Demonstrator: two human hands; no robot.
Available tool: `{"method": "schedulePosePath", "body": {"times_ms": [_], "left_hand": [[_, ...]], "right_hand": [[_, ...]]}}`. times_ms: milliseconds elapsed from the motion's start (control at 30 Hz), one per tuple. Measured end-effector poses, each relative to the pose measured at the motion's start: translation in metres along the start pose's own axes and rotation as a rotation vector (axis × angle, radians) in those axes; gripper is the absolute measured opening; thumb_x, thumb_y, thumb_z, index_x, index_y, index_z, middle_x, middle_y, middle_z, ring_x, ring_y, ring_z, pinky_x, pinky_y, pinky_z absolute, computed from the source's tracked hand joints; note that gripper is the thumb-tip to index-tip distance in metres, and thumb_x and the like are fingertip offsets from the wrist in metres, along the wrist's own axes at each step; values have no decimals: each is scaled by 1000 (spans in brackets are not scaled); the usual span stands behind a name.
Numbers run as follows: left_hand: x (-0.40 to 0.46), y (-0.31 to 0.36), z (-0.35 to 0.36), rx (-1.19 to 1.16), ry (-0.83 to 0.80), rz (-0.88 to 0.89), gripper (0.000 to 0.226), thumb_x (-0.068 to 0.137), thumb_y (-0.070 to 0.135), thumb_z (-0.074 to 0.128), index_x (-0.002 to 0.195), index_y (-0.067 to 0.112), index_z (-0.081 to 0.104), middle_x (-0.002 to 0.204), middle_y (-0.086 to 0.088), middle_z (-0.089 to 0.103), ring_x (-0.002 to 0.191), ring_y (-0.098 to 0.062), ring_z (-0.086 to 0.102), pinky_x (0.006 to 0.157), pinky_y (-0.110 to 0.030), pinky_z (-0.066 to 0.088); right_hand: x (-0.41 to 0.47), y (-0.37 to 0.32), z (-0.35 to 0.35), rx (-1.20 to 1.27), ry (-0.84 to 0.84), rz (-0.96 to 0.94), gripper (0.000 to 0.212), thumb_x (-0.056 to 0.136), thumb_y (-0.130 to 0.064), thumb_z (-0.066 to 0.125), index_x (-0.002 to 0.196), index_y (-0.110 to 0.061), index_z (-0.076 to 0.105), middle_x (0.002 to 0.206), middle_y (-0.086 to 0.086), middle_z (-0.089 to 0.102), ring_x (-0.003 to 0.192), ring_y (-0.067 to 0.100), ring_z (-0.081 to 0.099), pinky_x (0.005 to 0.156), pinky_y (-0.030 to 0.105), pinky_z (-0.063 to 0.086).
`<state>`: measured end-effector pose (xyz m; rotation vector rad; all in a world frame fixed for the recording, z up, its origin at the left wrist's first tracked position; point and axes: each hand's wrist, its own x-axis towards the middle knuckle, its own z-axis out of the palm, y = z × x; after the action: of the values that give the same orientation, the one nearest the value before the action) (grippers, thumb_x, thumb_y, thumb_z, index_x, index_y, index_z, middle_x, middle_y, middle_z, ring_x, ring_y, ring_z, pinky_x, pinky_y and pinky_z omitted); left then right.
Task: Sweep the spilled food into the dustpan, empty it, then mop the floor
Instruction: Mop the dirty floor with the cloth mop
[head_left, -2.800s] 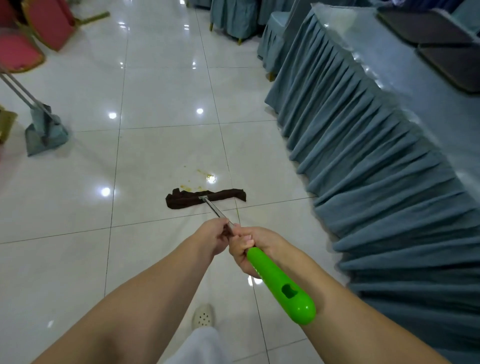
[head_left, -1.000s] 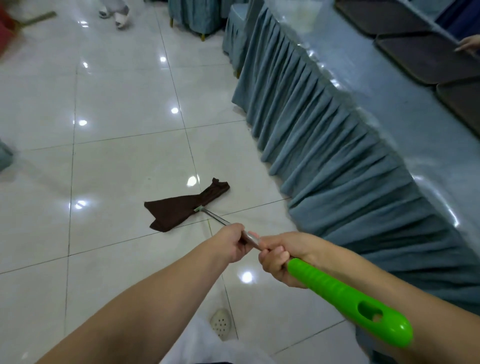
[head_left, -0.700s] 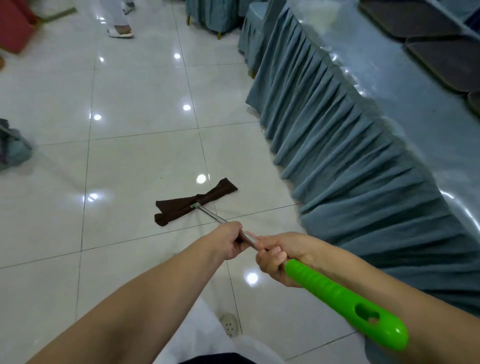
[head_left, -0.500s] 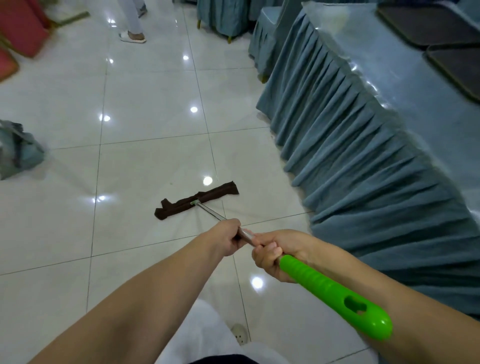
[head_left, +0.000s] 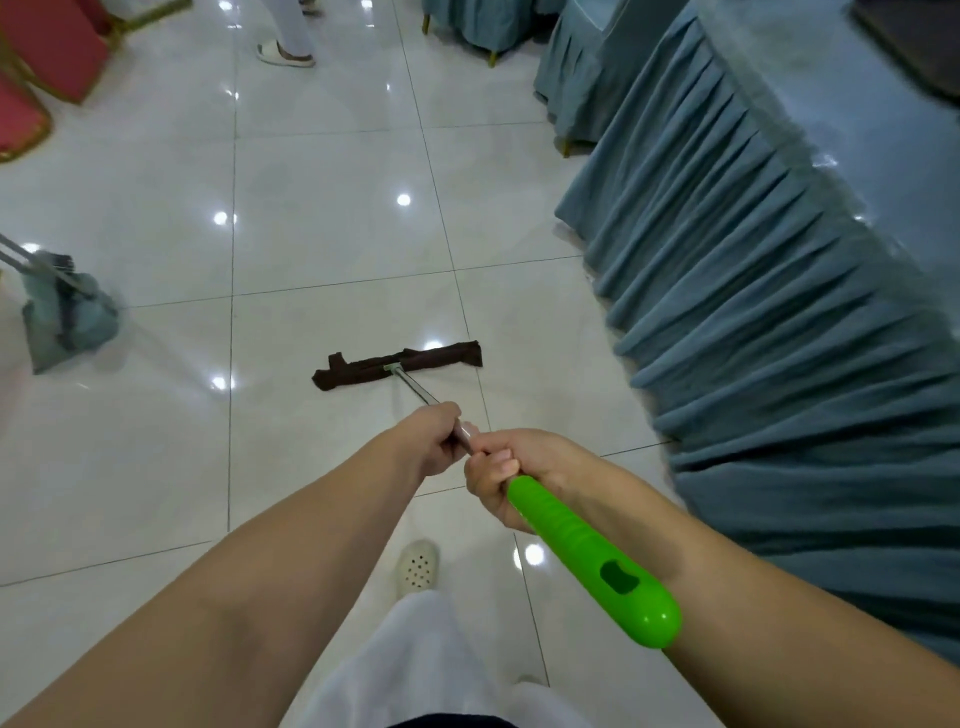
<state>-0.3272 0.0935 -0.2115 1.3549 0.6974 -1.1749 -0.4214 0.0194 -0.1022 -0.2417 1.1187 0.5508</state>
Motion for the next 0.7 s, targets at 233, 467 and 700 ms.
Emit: {"method": "schedulePosePath", "body": {"times_ms": [233, 467, 700], "left_hand": [[34, 62, -20, 73, -2, 1, 35, 96, 8, 36, 61, 9, 36, 25, -1, 36, 49, -15, 41, 31, -12, 41], [60, 88, -37, 95, 61, -10, 32, 96, 11, 41, 65, 8, 39, 24, -1, 39, 52, -14, 47, 35, -17, 44], [67, 70, -54, 18, 23, -26, 26, 94, 10, 43, 69, 7, 40, 54, -5, 39, 54, -14, 50, 38, -16, 47]], "right_hand": [[34, -32, 47, 62, -52, 8, 16, 95, -11, 55, 80, -18, 52, 54, -4, 33, 22, 8, 32, 24, 11, 27], [63, -38, 70, 100, -49, -21, 17, 94, -8, 54, 92, -24, 50, 64, -5, 32, 22, 8, 32, 22, 11, 27], [67, -18, 67, 65, -10, -6, 22, 93, -6, 54, 78, -23, 54, 52, -2, 36, 22, 8, 31, 23, 11, 26]]}}
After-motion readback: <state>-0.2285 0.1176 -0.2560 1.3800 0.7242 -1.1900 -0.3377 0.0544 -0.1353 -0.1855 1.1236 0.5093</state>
